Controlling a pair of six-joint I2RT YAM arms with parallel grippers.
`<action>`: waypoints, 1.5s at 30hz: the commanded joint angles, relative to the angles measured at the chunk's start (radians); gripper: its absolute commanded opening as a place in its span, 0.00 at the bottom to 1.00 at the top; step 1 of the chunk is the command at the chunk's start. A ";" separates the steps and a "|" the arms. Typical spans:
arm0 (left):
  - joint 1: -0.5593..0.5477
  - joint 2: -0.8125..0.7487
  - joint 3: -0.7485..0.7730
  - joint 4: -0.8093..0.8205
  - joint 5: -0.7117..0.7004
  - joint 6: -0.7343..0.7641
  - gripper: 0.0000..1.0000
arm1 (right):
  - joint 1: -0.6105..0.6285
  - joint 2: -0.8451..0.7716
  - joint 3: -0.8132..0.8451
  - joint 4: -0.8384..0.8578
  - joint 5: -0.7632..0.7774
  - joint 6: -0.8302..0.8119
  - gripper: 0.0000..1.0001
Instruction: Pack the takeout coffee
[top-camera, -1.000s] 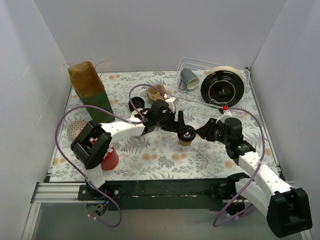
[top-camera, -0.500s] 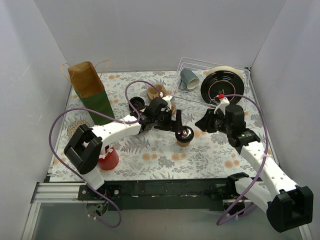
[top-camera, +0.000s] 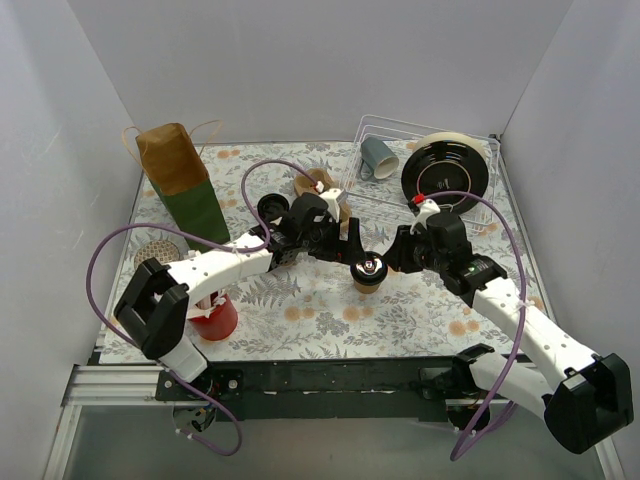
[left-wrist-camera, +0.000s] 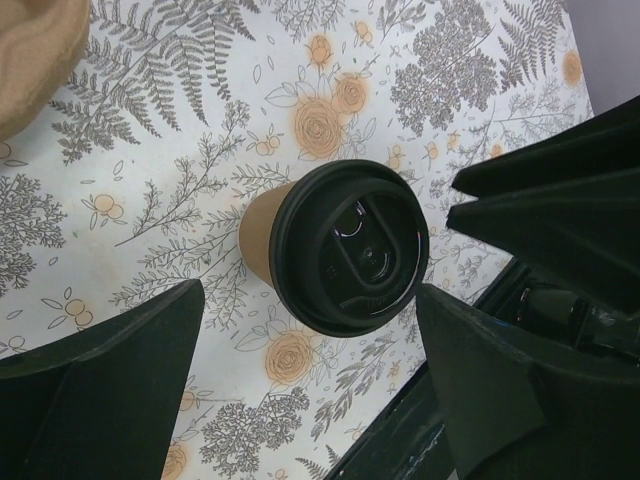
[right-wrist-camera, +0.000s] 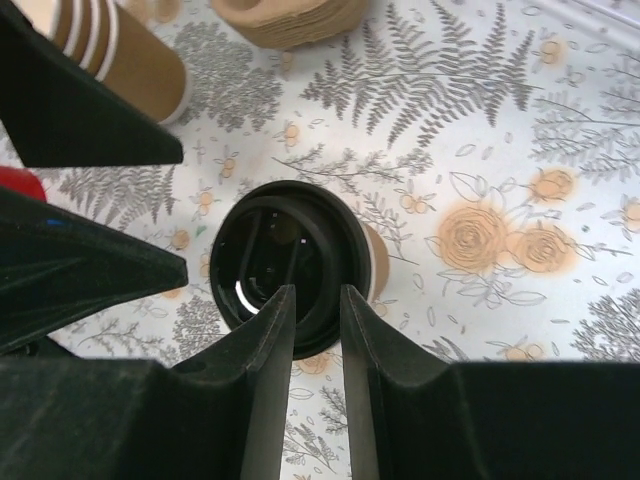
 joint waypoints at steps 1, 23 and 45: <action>0.001 0.005 -0.025 0.023 0.034 0.009 0.84 | 0.001 -0.016 0.061 -0.035 0.126 0.022 0.32; -0.032 0.098 0.024 0.009 -0.058 0.034 0.75 | -0.022 -0.075 -0.136 0.095 0.045 0.121 0.34; -0.030 0.140 -0.089 0.062 -0.017 0.041 0.66 | -0.054 -0.097 -0.212 0.196 0.049 0.160 0.33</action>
